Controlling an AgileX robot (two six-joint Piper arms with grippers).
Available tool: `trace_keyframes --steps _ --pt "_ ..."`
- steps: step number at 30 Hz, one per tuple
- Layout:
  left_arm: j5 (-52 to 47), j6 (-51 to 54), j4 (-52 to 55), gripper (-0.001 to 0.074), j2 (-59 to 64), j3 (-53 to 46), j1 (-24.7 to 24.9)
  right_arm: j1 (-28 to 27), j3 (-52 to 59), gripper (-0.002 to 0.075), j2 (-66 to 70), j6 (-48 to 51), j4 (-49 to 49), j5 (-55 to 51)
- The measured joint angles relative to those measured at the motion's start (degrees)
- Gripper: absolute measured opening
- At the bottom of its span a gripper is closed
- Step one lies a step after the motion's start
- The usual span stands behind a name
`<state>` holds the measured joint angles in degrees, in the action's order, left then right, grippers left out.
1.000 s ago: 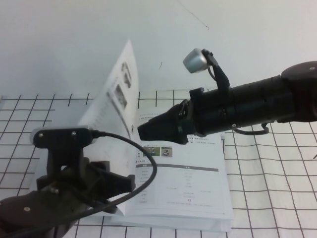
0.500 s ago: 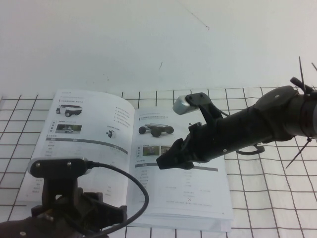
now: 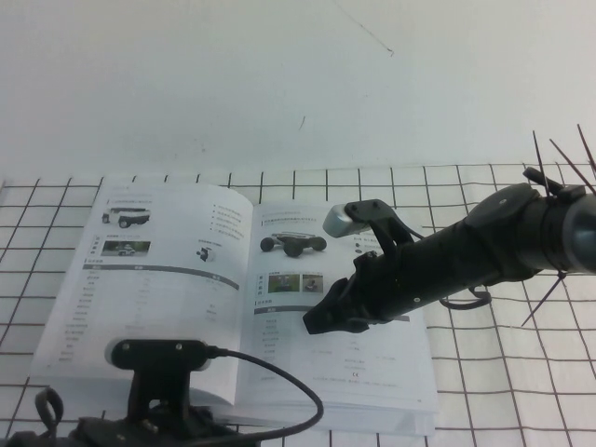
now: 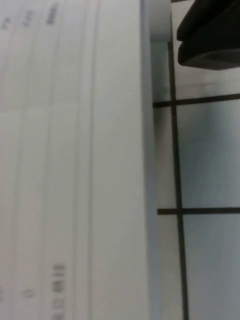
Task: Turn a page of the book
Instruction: Open the closed book
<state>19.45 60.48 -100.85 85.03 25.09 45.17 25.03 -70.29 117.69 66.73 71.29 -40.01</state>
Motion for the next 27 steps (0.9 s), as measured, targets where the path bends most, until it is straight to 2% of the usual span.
trace_keyframes --steps 4,8,17,22,27 --pt "-1.15 -1.19 0.13 -0.0002 2.42 0.0 0.0 0.0 0.0 0.0096 0.0 0.02 0.0 0.0" --pt "-2.17 -2.21 0.13 -0.0002 1.74 0.0 0.0 0.0 0.0 0.0078 0.0 0.02 0.0 0.0" --pt "-15.16 -1.34 0.49 -0.0002 -12.09 2.62 0.0 0.0 0.0 0.0073 0.0 -0.48 0.0 -0.57" --pt "-8.95 0.89 0.57 -0.0002 -15.17 6.67 0.03 0.0 0.0 0.0073 0.0 -1.44 0.0 -1.28" --pt "1.01 7.56 0.46 -0.0002 -10.85 9.2 0.03 0.0 0.0 0.0073 0.0 -2.42 -1.71 -2.55"
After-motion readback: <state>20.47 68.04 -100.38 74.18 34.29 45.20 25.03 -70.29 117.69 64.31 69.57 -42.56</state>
